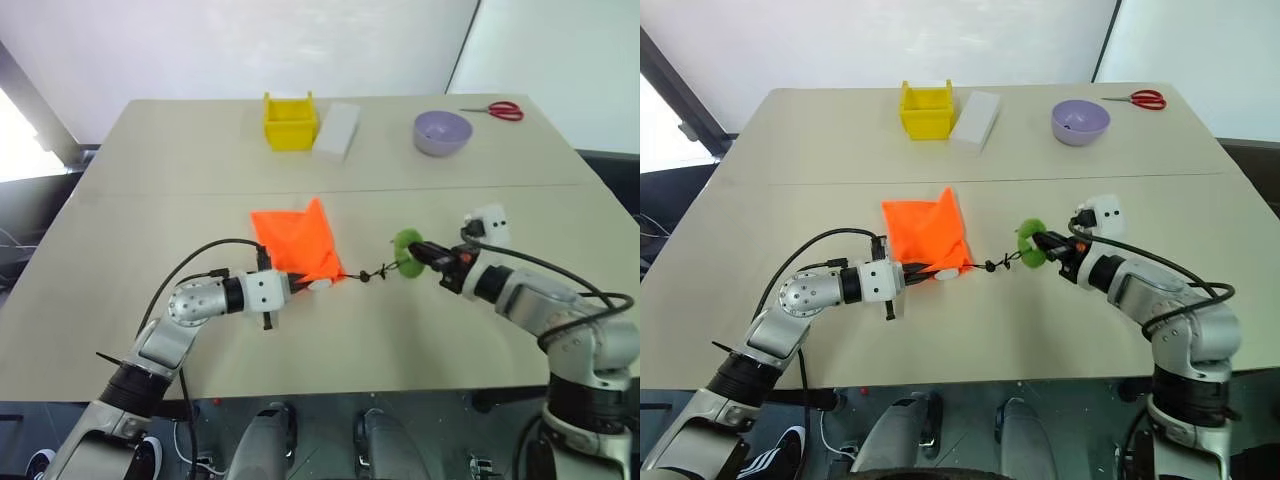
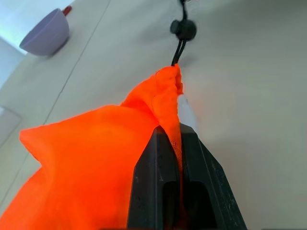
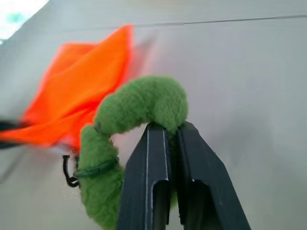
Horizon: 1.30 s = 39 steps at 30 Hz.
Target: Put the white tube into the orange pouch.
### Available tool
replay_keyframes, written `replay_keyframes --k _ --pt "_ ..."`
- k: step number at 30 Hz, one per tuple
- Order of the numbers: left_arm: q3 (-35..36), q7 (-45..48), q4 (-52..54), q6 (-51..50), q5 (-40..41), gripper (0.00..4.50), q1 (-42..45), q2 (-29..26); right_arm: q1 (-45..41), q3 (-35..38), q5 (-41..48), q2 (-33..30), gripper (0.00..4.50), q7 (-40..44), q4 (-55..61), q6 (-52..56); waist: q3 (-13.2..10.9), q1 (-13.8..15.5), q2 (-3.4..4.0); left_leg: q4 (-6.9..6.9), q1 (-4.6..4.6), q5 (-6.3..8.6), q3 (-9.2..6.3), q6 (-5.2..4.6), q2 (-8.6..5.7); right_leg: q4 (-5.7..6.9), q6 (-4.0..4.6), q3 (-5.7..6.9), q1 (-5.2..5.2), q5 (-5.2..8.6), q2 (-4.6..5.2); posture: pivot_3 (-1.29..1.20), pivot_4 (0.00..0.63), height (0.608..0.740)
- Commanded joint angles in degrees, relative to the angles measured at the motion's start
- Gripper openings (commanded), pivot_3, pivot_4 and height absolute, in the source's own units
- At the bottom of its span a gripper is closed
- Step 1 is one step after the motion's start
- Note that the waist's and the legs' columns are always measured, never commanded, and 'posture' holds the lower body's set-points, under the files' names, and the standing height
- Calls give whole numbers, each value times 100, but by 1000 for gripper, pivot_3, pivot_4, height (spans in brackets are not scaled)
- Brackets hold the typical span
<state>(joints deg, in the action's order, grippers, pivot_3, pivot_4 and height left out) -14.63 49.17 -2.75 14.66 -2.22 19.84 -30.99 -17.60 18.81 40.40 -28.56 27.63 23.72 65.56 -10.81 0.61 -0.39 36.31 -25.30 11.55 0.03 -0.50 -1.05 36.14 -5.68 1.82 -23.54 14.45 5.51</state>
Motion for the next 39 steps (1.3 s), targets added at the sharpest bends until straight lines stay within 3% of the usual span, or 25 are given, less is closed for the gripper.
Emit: replay_keyframes --k 1,5,8,13,17,19,24,31,39 --pt "102 43 207 -118 218 0 -19 26 68 244 225 -430 15 297 125 -82 0 2 0 3 1 0 0 0 0 -2 7 0 4 4 1 0 150 740" --pt "289 56 376 -832 771 0 35 219 -183 287 176 -490 15 128 -160 -262 0 -2 0 5 2 0 -1 0 1 -2 11 0 4 4 4 0 150 740" --pt "396 95 515 -1001 999 1288 93 289 -297 211 212 -412 0 41 -209 -296 0 -1 0 5 2 0 -2 0 3 -1 14 -1 2 2 2 0 150 740" --pt "660 491 921 -1583 1765 3910 -103 168 -388 203 256 -408 0 -7 -317 -376 0 -4 0 4 -1 -1 -1 0 2 -2 11 -1 2 1 1 0 150 740" --pt "1146 708 1325 -2345 2799 3910 -204 72 -540 205 321 -375 0 -12 -454 -410 0 -3 0 3 -2 -1 -1 -1 2 -3 12 -1 1 2 1 0 150 740" --pt "1270 591 1298 -2303 2861 3910 -57 185 -616 167 355 -348 0 -48 -454 -404 0 8 0 4 0 -1 -2 0 3 -2 14 0 2 2 0 0 150 740" --pt "718 405 563 -2135 2232 3910 669 703 -623 9 310 -299 0 -107 -451 -496 0 44 0 29 -3 -3 -7 -4 0 -2 12 10 18 1 0 0 150 740" --pt "49 437 -891 -953 1229 3910 1344 1345 -757 -48 345 -236 0 -206 -466 -570 0 7 0 60 -12 6 2 -26 -3 0 3 6 17 -4 -2 0 150 740" --pt "-106 429 -1287 -978 1266 3910 1422 1924 -800 -87 415 -137 0 -361 -343 -576 0 10 0 60 -13 6 0 -26 1 0 3 2 17 -4 1 0 150 740"
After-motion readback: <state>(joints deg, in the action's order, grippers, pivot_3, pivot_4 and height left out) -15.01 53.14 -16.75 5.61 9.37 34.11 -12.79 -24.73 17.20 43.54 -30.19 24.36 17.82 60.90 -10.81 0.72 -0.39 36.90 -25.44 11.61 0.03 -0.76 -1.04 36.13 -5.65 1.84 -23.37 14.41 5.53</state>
